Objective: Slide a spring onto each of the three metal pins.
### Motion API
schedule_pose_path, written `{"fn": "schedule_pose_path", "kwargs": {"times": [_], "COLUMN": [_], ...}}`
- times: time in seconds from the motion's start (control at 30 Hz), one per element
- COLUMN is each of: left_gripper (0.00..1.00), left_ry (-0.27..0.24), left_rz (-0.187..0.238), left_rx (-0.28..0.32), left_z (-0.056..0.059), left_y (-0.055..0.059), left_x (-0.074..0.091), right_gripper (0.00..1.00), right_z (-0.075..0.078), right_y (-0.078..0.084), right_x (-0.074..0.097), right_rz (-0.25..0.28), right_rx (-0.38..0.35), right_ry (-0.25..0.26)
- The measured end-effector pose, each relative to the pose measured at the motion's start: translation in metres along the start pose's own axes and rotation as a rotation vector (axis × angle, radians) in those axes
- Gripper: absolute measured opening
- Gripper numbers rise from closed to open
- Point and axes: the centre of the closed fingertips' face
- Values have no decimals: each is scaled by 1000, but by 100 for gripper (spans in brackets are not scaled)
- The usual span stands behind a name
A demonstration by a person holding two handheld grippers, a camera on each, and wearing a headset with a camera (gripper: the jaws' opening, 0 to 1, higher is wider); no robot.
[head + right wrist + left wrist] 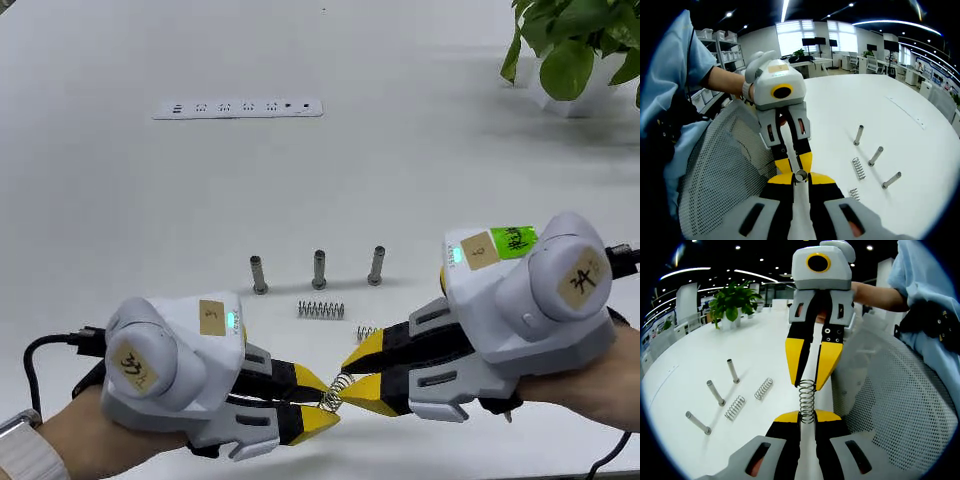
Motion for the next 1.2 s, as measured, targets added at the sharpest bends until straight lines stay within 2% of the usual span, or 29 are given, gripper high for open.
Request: {"fn": "schedule_pose_path", "kwargs": {"times": [0.27, 0.4, 0.5, 0.6, 0.67, 0.8, 0.97, 1.2], "left_gripper": [9, 9, 9, 9, 9, 9, 9, 9], "left_ry": [-2, -3, -1, 2, 5, 15, 14, 12], "left_rz": [0, 6, 5, 6, 0, -7, 2, 17], "left_rx": [4, 6, 1, -6, -12, -17, -18, -15], "left_z": [0, 0, -1, 0, 1, 2, 2, 6], "left_y": [4, 4, 3, 1, 2, 4, 1, -2], "left_x": [1, 0, -1, -3, -5, -8, -11, -16], "right_gripper": [12, 15, 20, 20, 20, 19, 19, 16], "right_z": [0, 2, 4, 7, 5, 3, 2, -2], "right_y": [3, 4, 2, 5, 10, 12, 20, 28], "right_x": [0, 1, 3, 6, 8, 5, 2, -1], "right_rz": [-22, -51, -81, -143, -182, -213, -265, -297], "right_rx": [11, 59, 74, 127, 126, 148, 170, 153], "right_ry": [-7, -15, -43, -75, -107, -146, -185, -216]}}
Point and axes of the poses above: the centre of the closed fingertips' face, and the gripper's own axes: x roughly backward along the fingers, z roughly to its right, y roughly out of its underside, and after that the axes turned 15 degrees about z, right-handed
